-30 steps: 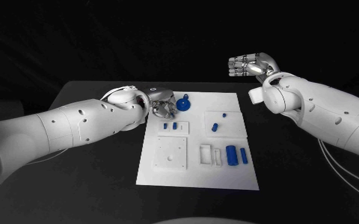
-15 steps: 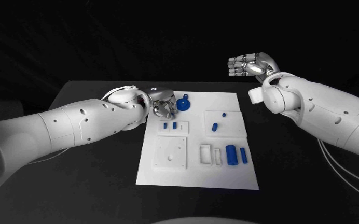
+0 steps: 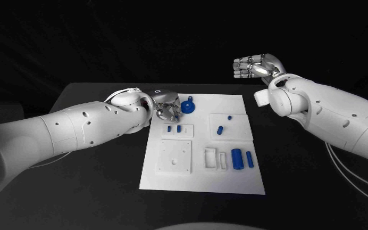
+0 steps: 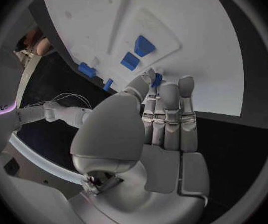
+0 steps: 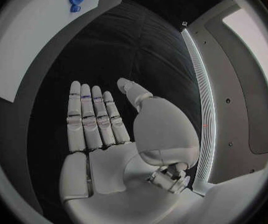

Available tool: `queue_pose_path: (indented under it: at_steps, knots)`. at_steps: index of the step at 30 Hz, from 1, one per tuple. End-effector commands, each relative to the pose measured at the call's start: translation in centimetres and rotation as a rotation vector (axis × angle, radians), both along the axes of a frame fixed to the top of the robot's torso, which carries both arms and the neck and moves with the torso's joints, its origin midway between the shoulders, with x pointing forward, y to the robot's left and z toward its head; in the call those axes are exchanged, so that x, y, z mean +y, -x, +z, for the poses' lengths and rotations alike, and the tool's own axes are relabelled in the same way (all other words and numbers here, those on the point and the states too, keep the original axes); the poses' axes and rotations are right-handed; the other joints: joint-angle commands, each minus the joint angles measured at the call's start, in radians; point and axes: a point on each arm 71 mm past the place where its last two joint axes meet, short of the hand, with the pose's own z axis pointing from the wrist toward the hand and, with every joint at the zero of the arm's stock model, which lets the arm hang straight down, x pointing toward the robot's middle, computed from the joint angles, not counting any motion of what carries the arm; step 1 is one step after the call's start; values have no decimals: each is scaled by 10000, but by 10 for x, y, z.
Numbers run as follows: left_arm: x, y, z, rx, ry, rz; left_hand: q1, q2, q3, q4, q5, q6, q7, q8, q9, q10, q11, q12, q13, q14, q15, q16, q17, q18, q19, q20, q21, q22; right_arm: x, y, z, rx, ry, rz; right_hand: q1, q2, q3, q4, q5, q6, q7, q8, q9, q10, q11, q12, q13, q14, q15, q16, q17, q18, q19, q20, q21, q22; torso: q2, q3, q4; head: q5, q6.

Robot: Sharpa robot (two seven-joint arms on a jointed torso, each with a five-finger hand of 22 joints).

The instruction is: Assemble the parts on the task board

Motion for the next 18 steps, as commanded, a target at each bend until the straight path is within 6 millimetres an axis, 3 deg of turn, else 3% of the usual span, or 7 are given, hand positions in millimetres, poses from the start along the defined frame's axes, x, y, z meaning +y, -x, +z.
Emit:
queue_pose_path:
  at_steps: [1, 18]
  knots:
    - [-1, 5, -13, 610, -417, -202, 72, 48, -51, 8, -11, 59, 9, -50, 7, 253, -182, 36, 20, 32, -21, -29, 14, 51, -68, -27, 32, 207, 2, 0, 0, -57, -32, 189, -40, 81, 49, -8, 39, -3, 6, -7, 2, -58, 5, -47, -15, -78, -19, -33, -14, 104, -53, 10, -48, -12, 2, -4, 5, 10, -15]
    - [0, 6, -9, 193, -65, -273, 93, 29, -96, -63, -25, -62, 34, -66, -7, 160, -136, 31, 15, -15, 5, -68, 18, 50, -102, -17, 29, 208, 1, 0, 0, -47, -20, 156, -40, 81, 49, -8, 39, -3, 6, -7, 2, -58, 5, -47, -15, -78, -19, -33, -14, 104, -53, 10, -48, -12, 0, -3, 1, 14, -21]
